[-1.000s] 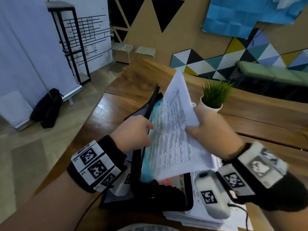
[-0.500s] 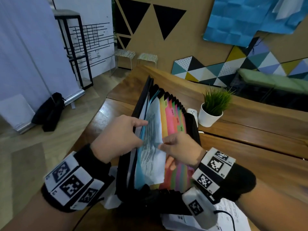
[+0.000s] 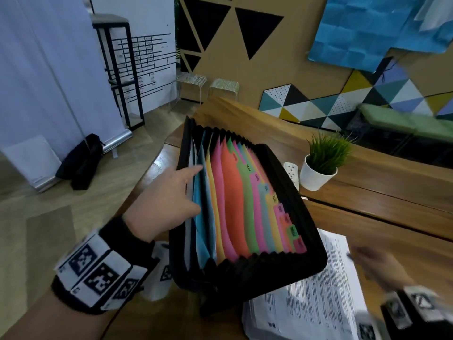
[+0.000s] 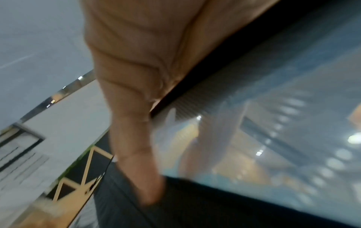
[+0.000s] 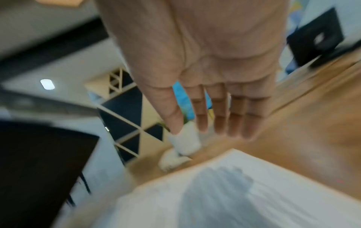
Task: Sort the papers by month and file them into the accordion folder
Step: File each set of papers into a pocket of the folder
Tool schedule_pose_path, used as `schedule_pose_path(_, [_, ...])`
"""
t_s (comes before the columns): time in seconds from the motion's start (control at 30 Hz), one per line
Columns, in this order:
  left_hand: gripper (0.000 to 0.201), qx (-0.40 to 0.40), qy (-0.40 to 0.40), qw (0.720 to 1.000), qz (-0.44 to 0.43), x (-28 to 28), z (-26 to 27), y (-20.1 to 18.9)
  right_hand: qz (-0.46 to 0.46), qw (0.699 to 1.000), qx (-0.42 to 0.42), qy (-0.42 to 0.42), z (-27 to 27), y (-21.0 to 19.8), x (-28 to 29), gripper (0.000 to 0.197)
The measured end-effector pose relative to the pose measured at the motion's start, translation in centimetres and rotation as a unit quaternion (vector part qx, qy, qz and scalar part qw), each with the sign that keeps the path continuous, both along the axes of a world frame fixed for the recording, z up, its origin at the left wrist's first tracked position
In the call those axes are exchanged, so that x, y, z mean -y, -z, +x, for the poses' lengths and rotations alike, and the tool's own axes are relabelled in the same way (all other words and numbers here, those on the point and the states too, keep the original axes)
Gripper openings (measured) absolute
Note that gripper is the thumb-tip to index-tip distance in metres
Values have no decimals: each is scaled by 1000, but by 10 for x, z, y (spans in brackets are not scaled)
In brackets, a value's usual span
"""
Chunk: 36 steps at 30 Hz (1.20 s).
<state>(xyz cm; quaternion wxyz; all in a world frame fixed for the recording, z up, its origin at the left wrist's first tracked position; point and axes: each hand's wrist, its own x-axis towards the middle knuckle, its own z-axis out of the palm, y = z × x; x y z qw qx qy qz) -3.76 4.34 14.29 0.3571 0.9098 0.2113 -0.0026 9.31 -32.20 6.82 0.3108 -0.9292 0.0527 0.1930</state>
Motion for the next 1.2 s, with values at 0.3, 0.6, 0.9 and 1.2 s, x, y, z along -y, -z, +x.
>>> schedule_pose_path(0.3, [72, -128, 121, 964, 197, 4, 5, -22, -207, 974, -90, 16, -44, 124, 66, 121])
schedule_pose_path(0.6, [18, 2, 8, 995, 95, 12, 0, -2, -180, 975, -95, 92, -49, 112, 37, 103])
schedule_pose_path(0.9, [36, -15, -15, 1000, -2, -17, 9, -11, -138, 982, -57, 119, -25, 116, 79, 24])
schedule_pose_path(1.2, [64, 4, -38, 999, -32, -45, 19, -13, -8, 990, -48, 135, -36, 118, 83, 9])
